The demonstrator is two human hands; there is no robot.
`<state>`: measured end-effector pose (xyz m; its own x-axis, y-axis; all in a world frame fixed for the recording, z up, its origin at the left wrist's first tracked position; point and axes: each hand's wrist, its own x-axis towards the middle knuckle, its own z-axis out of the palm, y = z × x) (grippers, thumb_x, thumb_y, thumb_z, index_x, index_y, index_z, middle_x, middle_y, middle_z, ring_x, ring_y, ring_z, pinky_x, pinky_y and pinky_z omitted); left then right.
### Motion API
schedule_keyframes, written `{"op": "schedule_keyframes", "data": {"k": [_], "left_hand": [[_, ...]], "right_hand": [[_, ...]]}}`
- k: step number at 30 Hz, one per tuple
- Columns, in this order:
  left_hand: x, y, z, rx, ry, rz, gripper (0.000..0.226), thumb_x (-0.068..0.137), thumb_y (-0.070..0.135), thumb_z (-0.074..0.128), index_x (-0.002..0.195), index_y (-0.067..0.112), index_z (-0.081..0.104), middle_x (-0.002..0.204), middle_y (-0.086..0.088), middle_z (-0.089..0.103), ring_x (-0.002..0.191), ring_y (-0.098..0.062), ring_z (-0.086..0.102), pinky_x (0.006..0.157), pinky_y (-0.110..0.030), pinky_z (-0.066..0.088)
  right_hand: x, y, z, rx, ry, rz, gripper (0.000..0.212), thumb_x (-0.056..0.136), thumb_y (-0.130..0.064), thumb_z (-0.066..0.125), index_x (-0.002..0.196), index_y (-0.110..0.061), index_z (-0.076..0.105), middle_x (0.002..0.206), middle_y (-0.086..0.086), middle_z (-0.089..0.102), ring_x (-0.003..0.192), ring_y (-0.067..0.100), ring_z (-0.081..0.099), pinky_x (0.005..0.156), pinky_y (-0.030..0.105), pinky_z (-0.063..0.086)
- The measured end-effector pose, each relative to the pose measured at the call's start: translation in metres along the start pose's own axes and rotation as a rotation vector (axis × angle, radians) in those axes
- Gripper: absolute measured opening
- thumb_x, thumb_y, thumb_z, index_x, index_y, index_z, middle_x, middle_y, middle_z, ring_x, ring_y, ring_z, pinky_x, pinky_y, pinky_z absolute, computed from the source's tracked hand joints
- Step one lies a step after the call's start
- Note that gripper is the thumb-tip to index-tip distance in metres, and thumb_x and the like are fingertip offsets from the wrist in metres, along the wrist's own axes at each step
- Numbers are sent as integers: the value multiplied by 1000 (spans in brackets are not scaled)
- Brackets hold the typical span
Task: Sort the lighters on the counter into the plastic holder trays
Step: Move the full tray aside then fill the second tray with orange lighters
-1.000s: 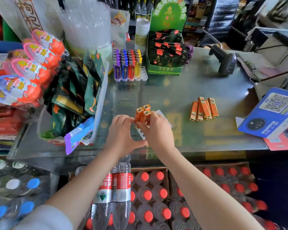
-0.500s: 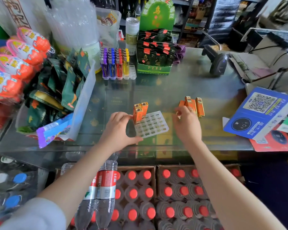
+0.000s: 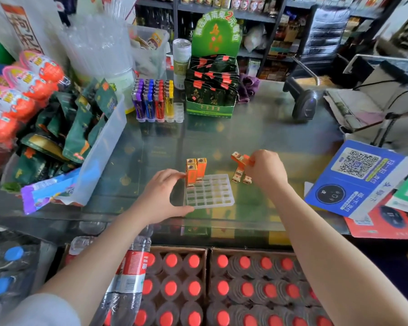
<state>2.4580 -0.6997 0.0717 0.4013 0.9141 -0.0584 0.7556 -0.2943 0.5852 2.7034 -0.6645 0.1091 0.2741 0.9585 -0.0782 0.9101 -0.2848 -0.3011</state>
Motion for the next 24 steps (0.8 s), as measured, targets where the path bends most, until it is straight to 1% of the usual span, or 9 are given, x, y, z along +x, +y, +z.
{"op": "schedule_keyframes", "data": {"k": [3, 5, 7, 10, 13, 15, 18, 22, 24], "left_hand": [[-2, -2, 2, -25, 9, -6, 80, 66, 51, 72, 132, 20, 40, 134, 4, 39, 125, -10, 29, 107, -30, 24], [-2, -4, 3, -29, 24, 1, 86, 59, 64, 62, 130, 20, 42, 133, 4, 42, 124, -11, 31, 105, -30, 26], [-3, -5, 4, -23, 40, 12, 90, 55, 70, 52, 129, 20, 43, 131, 4, 43, 122, -11, 33, 103, -29, 27], [-2, -6, 4, -17, 49, 15, 86, 59, 64, 63, 130, 20, 43, 131, 4, 45, 122, -12, 36, 105, -35, 31], [-2, -7, 5, -6, 45, 33, 87, 61, 58, 71, 133, 21, 39, 135, 4, 46, 124, -15, 40, 106, -39, 32], [-2, -7, 7, -1, 47, 52, 89, 61, 58, 70, 136, 23, 37, 134, 5, 49, 122, -15, 43, 105, -38, 31], [-2, -7, 7, -57, 69, 45, 90, 61, 45, 78, 138, 25, 35, 132, 8, 51, 119, -14, 44, 103, -37, 30], [-2, -11, 9, -60, 71, 47, 88, 60, 50, 76, 136, 25, 38, 133, 7, 51, 121, -18, 44, 104, -41, 33], [-3, -13, 11, -80, 72, 48, 88, 60, 50, 76, 135, 24, 38, 133, 7, 50, 122, -17, 44, 104, -42, 34]], "right_hand": [[-10, -8, -6, 152, 19, -171, 14, 79, -15, 63, 89, -8, 68, 84, 13, 69, 71, 27, 57, 66, 27, 41], [-23, -11, -5, 332, 33, -248, 13, 79, -14, 64, 92, -12, 65, 78, 3, 65, 62, 15, 52, 57, 11, 37], [-37, -14, -1, 511, 10, -308, 15, 81, -11, 65, 91, -18, 57, 71, -5, 58, 55, 4, 49, 52, 7, 38], [-54, -14, 11, 622, -60, -401, 14, 83, -5, 61, 93, -13, 54, 78, -3, 63, 63, 2, 55, 60, 11, 45], [-67, -15, 25, 655, -99, -467, 21, 84, -2, 57, 102, -13, 56, 90, 0, 68, 81, 12, 66, 75, 27, 54], [-73, -17, 30, 680, -95, -460, 19, 85, -5, 60, 102, -13, 57, 90, 3, 70, 83, 13, 67, 77, 28, 55], [-76, -23, 33, 728, -100, -405, 16, 83, -8, 64, 97, -11, 57, 87, 4, 71, 76, 12, 66, 74, 26, 55], [-76, -32, 34, 624, -38, -414, 14, 81, -15, 68, 89, -10, 58, 79, 4, 70, 68, 15, 65, 65, 24, 52], [-77, -38, 33, 702, -25, -312, 13, 82, -18, 67, 81, -10, 57, 71, -1, 69, 60, 8, 62, 58, 21, 50]]}}
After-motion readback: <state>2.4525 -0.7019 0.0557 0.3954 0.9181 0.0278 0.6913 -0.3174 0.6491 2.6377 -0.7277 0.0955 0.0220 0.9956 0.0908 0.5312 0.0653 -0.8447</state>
